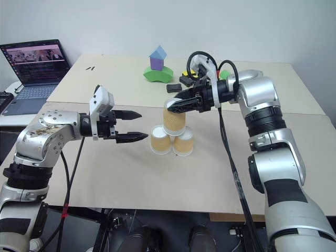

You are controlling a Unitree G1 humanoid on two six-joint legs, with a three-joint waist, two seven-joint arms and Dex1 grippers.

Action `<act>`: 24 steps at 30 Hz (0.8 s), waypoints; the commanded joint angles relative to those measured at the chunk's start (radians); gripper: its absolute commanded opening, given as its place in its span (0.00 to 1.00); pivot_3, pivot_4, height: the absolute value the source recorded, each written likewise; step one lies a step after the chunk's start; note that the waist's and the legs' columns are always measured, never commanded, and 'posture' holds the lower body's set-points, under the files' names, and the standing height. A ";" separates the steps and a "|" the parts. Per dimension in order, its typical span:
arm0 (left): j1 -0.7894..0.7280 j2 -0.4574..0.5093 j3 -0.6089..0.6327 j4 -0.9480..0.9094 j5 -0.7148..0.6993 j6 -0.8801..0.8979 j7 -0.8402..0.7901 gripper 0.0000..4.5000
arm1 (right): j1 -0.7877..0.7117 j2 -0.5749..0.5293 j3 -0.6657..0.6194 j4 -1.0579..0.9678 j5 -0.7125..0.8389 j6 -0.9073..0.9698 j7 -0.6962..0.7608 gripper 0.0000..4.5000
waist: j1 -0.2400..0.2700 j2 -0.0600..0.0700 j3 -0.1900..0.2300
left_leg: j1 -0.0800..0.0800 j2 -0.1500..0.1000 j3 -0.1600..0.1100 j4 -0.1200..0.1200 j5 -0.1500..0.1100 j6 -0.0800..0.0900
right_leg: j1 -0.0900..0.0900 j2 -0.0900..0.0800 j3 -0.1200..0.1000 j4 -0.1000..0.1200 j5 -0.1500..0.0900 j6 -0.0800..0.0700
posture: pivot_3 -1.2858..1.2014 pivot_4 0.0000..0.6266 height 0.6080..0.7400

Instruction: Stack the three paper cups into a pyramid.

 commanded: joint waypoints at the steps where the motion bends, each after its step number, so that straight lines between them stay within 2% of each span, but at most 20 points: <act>1: -0.018 0.012 0.010 -0.026 0.000 -0.022 -0.007 1.00 | -0.009 0.001 -0.035 -0.032 0.006 -0.004 -0.002 0.55 | 0.000 0.000 0.000 | 0.000 0.000 0.000 0.000 0.000 0.000 | 0.000 0.000 0.000 0.000 0.000 0.000 | 0.52 0.24 0.66; 19: -0.026 0.006 0.012 -0.017 0.004 -0.028 0.000 1.00 | 0.048 -0.005 -0.021 -0.101 0.001 0.017 -0.006 0.55 | -0.001 0.000 0.000 | 0.000 0.000 0.000 0.000 0.000 0.000 | 0.000 0.000 0.000 0.000 0.000 0.000 | 0.52 0.24 0.66; 21: -0.028 0.005 0.011 -0.014 0.006 -0.031 0.001 1.00 | 0.055 -0.004 -0.021 -0.110 0.001 0.017 -0.010 0.76 | -0.001 0.000 0.000 | 0.000 0.000 0.000 0.000 0.000 0.000 | 0.000 0.000 0.000 0.000 0.000 0.000 | 0.52 0.24 0.66; 22: -0.029 0.004 0.010 -0.012 0.007 -0.032 0.001 1.00 | 0.057 -0.002 -0.023 -0.114 0.001 0.014 -0.014 0.81 | 0.000 0.000 0.000 | 0.000 0.000 0.000 0.000 0.000 0.000 | 0.000 0.000 0.000 0.000 0.000 0.000 | 0.52 0.24 0.66; 24: -0.030 0.004 0.011 -0.010 0.007 -0.033 0.001 1.00 | 0.057 0.002 -0.031 -0.120 0.005 0.018 -0.022 0.96 | 0.001 0.000 0.000 | 0.000 0.000 0.000 0.000 0.000 0.000 | 0.000 0.000 0.000 0.000 0.000 0.000 | 0.52 0.24 0.66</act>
